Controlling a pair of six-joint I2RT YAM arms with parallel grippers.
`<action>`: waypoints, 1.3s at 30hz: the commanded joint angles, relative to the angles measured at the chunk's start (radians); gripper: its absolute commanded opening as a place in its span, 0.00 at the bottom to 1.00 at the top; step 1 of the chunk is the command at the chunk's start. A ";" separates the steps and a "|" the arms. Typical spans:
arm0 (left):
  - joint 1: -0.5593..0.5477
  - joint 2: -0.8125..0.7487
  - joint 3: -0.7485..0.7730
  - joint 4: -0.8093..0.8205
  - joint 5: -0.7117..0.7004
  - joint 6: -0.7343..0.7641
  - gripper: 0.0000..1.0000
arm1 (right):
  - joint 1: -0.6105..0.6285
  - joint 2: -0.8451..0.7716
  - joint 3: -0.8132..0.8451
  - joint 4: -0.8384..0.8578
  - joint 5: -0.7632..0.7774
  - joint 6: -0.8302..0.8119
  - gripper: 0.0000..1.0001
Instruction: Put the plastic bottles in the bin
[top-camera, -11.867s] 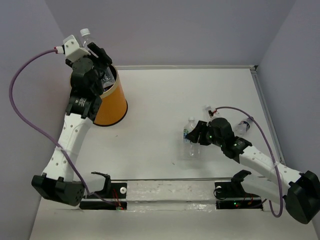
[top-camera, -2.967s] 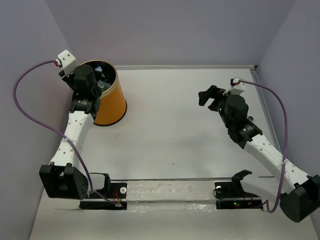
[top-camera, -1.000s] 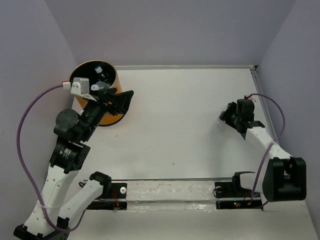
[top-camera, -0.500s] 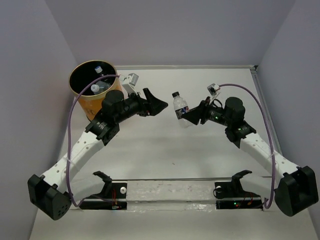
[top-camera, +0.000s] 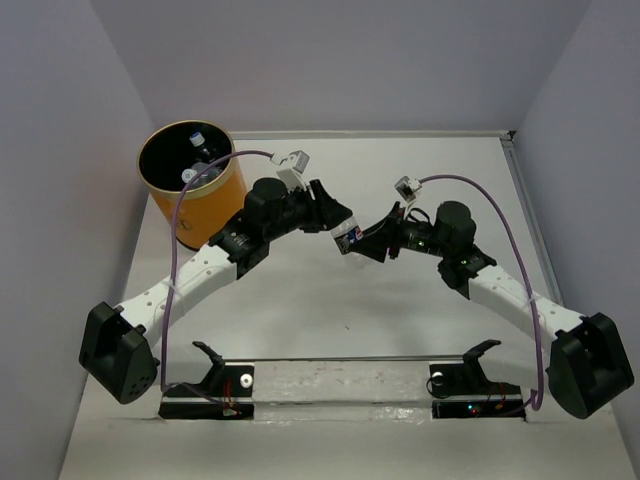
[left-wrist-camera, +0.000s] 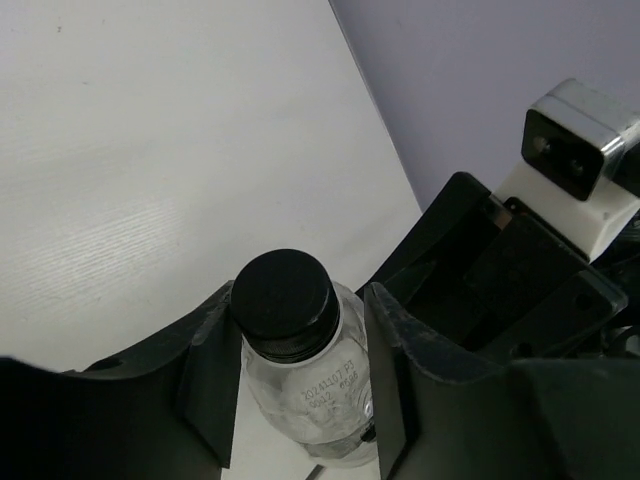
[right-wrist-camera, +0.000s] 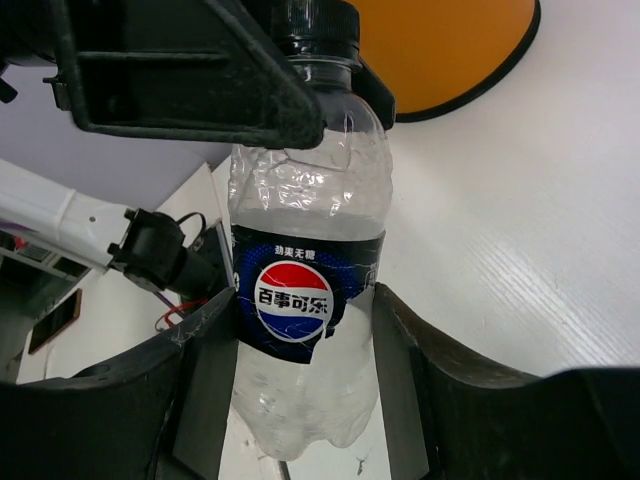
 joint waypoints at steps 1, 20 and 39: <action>0.001 -0.021 0.048 0.064 -0.052 0.006 0.28 | 0.013 -0.024 -0.008 0.127 -0.031 0.011 0.29; 0.289 -0.069 0.555 -0.232 -0.475 0.199 0.00 | 0.013 -0.228 -0.106 0.110 0.058 0.046 1.00; 0.596 0.117 0.424 0.047 -1.214 0.518 0.00 | 0.013 -0.286 -0.150 0.035 0.144 -0.007 1.00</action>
